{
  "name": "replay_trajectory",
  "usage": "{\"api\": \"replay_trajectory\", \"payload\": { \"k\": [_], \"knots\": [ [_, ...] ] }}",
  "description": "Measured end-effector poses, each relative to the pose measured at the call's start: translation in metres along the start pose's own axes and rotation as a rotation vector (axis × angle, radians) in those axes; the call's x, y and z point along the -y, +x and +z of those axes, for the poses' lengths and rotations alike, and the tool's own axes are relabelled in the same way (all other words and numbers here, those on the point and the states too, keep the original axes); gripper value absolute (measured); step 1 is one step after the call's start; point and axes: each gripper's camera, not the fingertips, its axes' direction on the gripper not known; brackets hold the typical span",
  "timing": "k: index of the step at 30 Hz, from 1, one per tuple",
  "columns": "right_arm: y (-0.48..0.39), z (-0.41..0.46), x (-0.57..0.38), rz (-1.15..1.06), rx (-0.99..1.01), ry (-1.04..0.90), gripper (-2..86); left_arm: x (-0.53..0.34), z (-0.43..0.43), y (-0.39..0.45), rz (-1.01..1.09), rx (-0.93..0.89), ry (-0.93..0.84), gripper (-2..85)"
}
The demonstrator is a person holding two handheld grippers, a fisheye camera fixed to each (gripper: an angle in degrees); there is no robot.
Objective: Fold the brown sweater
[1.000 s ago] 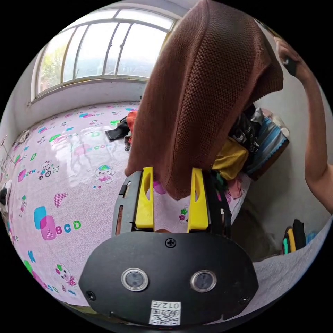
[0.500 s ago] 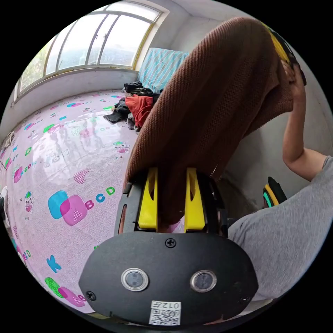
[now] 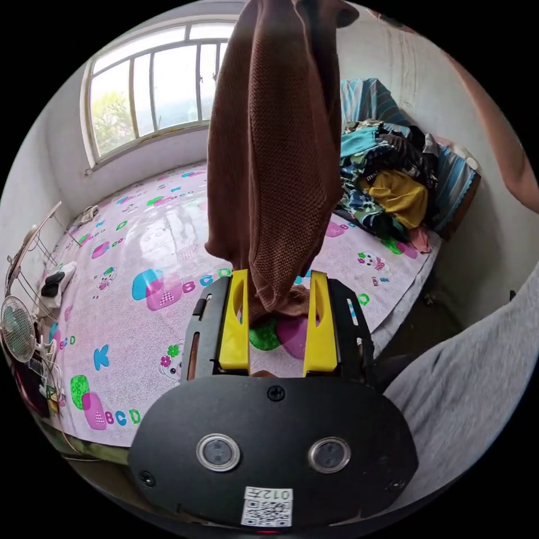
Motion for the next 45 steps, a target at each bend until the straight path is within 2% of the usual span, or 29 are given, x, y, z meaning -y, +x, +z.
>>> {"api": "replay_trajectory", "payload": {
  "k": [2, 4, 8, 10, 13, 18, 22, 26, 31, 35, 42, 45],
  "knots": [
    [0.015, -0.014, -0.002, 0.005, 0.004, 0.013, -0.9, 0.007, 0.011, 0.003, -0.057, 0.059, -0.007, 6.0],
    [0.031, -0.034, -0.003, -0.015, -0.028, 0.029, -0.9, 0.010, 0.010, -0.020, -0.166, 0.001, -0.007, 2.4],
    [0.089, -0.085, -0.012, -0.057, -0.118, 0.018, -1.0, 0.000, -0.019, -0.082, -0.306, 0.016, 0.011, 0.8],
    [0.121, -0.102, -0.022, -0.038, -0.135, -0.003, -1.0, -0.004, -0.062, -0.125, -0.408, 0.062, 0.079, 0.5],
    [0.170, -0.130, -0.047, 0.014, -0.086, 0.010, -1.0, 0.009, -0.128, -0.150, -0.441, 0.149, 0.183, 0.2],
    [0.214, -0.172, -0.078, 0.013, -0.039, 0.044, -0.9, 0.035, -0.231, -0.147, -0.411, 0.250, 0.380, 0.1],
    [0.221, -0.192, -0.085, 0.022, -0.022, 0.062, -1.0, 0.052, -0.287, -0.122, -0.286, 0.399, 0.371, 0.0],
    [0.214, -0.216, -0.086, 0.037, -0.003, 0.102, -1.0, 0.044, -0.317, -0.116, -0.242, 0.456, 0.383, 0.1],
    [0.185, -0.244, -0.085, 0.037, -0.015, 0.147, -1.0, 0.006, -0.342, -0.143, -0.229, 0.378, 0.395, 0.1],
    [0.139, -0.266, -0.082, 0.019, -0.103, 0.184, -1.0, -0.020, -0.356, -0.175, -0.181, 0.303, 0.384, 0.0],
    [0.069, -0.302, -0.075, 0.029, -0.275, 0.257, -1.0, -0.038, -0.392, -0.241, -0.001, 0.099, 0.376, 0.0],
    [0.056, -0.324, -0.072, 0.056, -0.289, 0.289, -0.9, -0.032, -0.401, -0.260, 0.072, 0.030, 0.375, 0.0]
  ]
}}
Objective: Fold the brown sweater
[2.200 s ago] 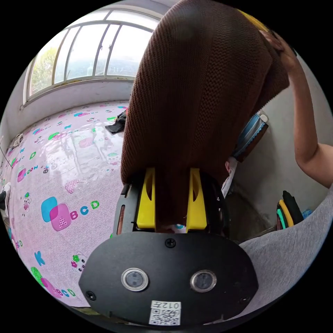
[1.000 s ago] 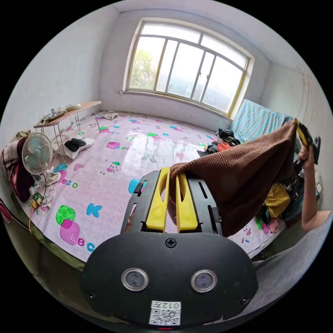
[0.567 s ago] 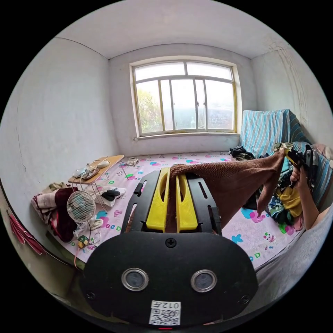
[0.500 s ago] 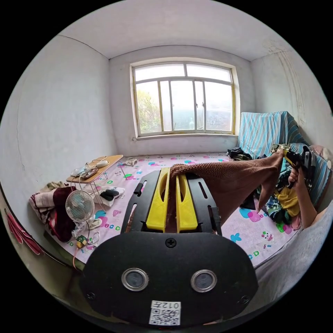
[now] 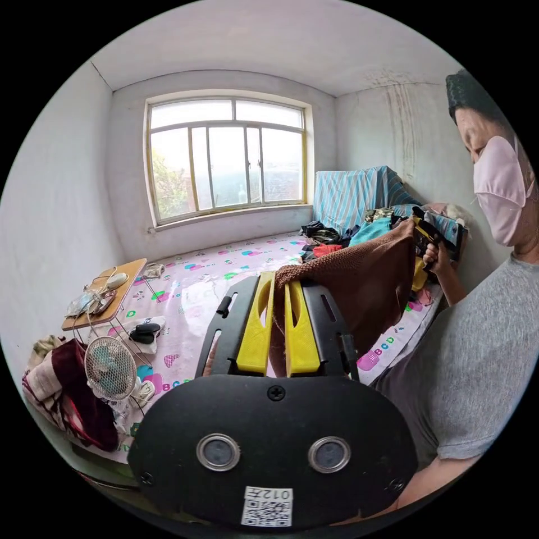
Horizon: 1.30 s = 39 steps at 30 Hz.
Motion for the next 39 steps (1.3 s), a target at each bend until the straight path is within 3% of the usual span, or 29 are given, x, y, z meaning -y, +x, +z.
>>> {"api": "replay_trajectory", "payload": {
  "k": [6, 11, 17, 19, 23, 26, 28, 31, 35, 39],
  "knots": [
    [0.005, -0.056, 0.031, -0.038, -0.022, 0.028, -1.0, 0.021, -0.006, -0.008, 0.131, -0.074, -0.008, 0.0],
    [0.049, -0.075, 0.071, -0.097, 0.028, 0.036, -1.0, 0.045, 0.007, 0.003, 0.163, -0.012, -0.047, 0.0],
    [0.170, -0.041, 0.104, 0.033, 0.050, 0.028, -0.9, 0.100, 0.102, -0.008, 0.222, -0.053, -0.182, 0.1],
    [0.219, -0.009, 0.111, 0.083, 0.039, -0.019, -0.9, 0.123, 0.183, -0.029, 0.231, -0.080, -0.313, 0.1],
    [0.351, 0.121, 0.119, 0.153, -0.054, -0.290, -0.2, 0.149, 0.355, -0.082, 0.135, -0.106, -0.575, 0.2],
    [0.445, 0.218, 0.114, 0.224, -0.208, -0.551, 1.7, 0.149, 0.509, -0.135, -0.120, -0.088, -0.783, 0.5],
    [0.491, 0.241, 0.108, 0.296, -0.308, -0.604, 3.7, 0.131, 0.595, -0.158, -0.256, 0.038, -0.920, 0.6],
    [0.540, 0.231, 0.092, 0.403, -0.327, -0.589, 3.5, 0.106, 0.642, -0.167, -0.346, 0.128, -0.949, 0.5],
    [0.574, 0.199, 0.028, 0.386, -0.304, -0.854, 1.4, 0.061, 0.658, -0.149, -0.385, -0.049, -0.916, 0.5],
    [0.583, 0.149, -0.036, 0.408, -0.283, -1.086, 0.8, -0.008, 0.649, -0.095, -0.334, -0.177, -0.994, 0.5]
  ]
}}
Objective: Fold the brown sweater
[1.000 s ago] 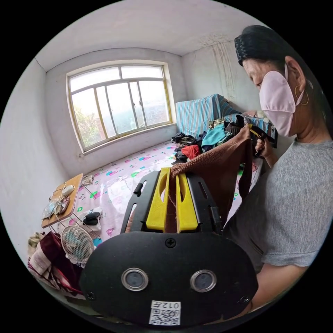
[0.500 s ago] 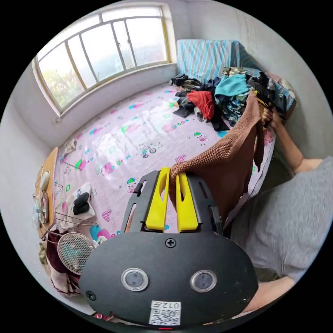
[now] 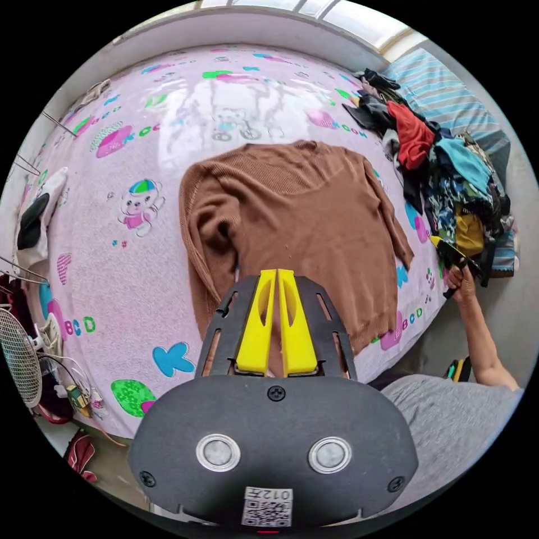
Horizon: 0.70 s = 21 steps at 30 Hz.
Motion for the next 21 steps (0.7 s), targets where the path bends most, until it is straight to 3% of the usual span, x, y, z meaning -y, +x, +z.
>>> {"api": "replay_trajectory", "payload": {
  "k": [5, 10, 21],
  "knots": [
    [0.028, 0.014, -0.034, -0.029, -0.040, -0.137, 0.3, -0.055, 0.053, 0.021, -0.012, -0.037, -0.078, 0.6],
    [0.054, 0.022, -0.034, -0.108, -0.109, -0.256, -0.1, -0.066, 0.092, 0.038, -0.008, 0.064, -0.152, 0.5],
    [0.135, 0.000, -0.026, -0.380, -0.449, -0.504, -1.0, -0.065, 0.102, 0.044, 0.092, 0.151, -0.237, 0.1]
  ]
}}
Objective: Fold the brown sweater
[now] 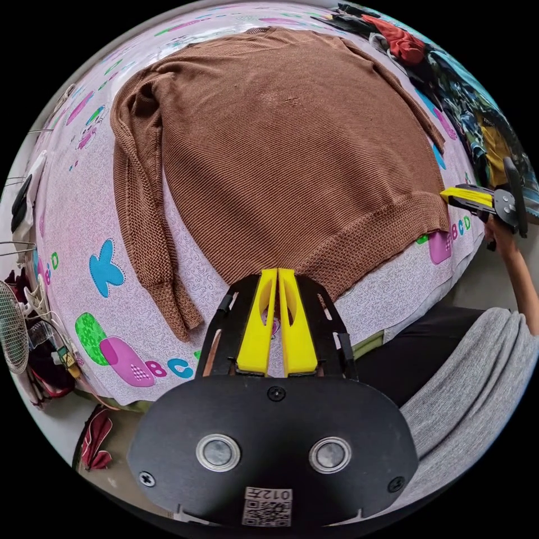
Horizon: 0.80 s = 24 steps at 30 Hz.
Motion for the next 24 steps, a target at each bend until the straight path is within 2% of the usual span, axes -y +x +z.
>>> {"api": "replay_trajectory", "payload": {
  "k": [3, 8, 13, 15, 18, 24],
  "knots": [
    [0.019, 0.008, -0.007, -0.051, -0.083, -0.027, -0.9, -0.009, 0.001, -0.002, 0.005, 0.016, 0.038, 0.0],
    [0.060, 0.020, -0.009, -0.065, -0.091, -0.092, -0.8, -0.017, 0.001, -0.010, -0.033, 0.013, 0.056, 0.3],
    [0.128, 0.026, -0.024, 0.039, 0.035, -0.082, -0.9, -0.070, -0.029, -0.054, -0.271, 0.089, 0.273, 2.8],
    [0.168, 0.013, -0.040, 0.143, 0.096, -0.003, -0.7, -0.088, -0.030, -0.069, -0.304, 0.122, 0.287, 4.4],
    [0.199, -0.005, -0.054, 0.183, 0.096, 0.107, 0.0, -0.108, -0.018, -0.085, -0.299, 0.143, 0.261, 6.9],
    [0.201, -0.025, -0.022, 0.048, 0.218, 0.239, 0.7, -0.122, 0.008, -0.118, -0.308, 0.136, 0.204, 7.9]
  ]
}}
